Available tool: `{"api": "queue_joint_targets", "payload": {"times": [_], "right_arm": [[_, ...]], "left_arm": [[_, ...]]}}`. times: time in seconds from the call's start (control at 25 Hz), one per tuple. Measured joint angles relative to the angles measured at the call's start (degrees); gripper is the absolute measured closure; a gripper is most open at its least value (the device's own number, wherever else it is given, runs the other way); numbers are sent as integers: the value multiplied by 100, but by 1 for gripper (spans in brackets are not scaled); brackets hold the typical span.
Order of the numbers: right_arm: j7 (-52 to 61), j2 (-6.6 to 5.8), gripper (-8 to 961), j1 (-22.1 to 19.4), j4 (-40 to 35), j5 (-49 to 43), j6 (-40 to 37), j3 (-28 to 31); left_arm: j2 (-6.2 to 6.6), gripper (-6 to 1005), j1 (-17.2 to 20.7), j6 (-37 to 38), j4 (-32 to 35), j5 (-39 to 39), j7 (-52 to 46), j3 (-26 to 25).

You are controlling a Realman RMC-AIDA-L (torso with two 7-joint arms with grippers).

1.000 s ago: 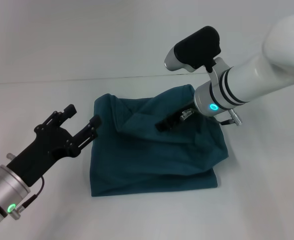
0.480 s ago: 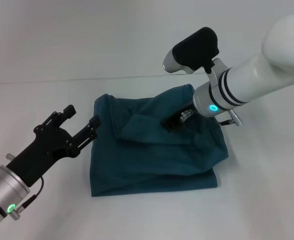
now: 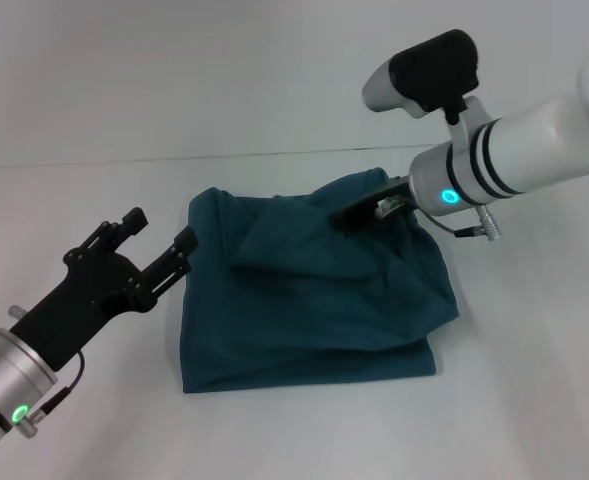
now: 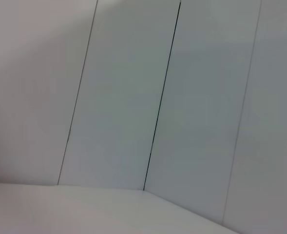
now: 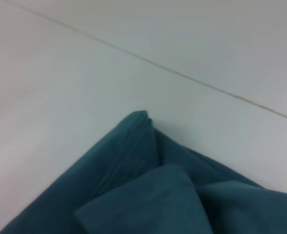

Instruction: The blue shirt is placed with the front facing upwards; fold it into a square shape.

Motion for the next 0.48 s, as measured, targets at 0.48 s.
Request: {"api": "queue_joint_targets", "payload": {"times": [0.48], "right_arm": [[804,7,954,-835,-753,227,282,161]], "left_arm": [[2,218,-16,-57,-2,0,9,-1]]}}
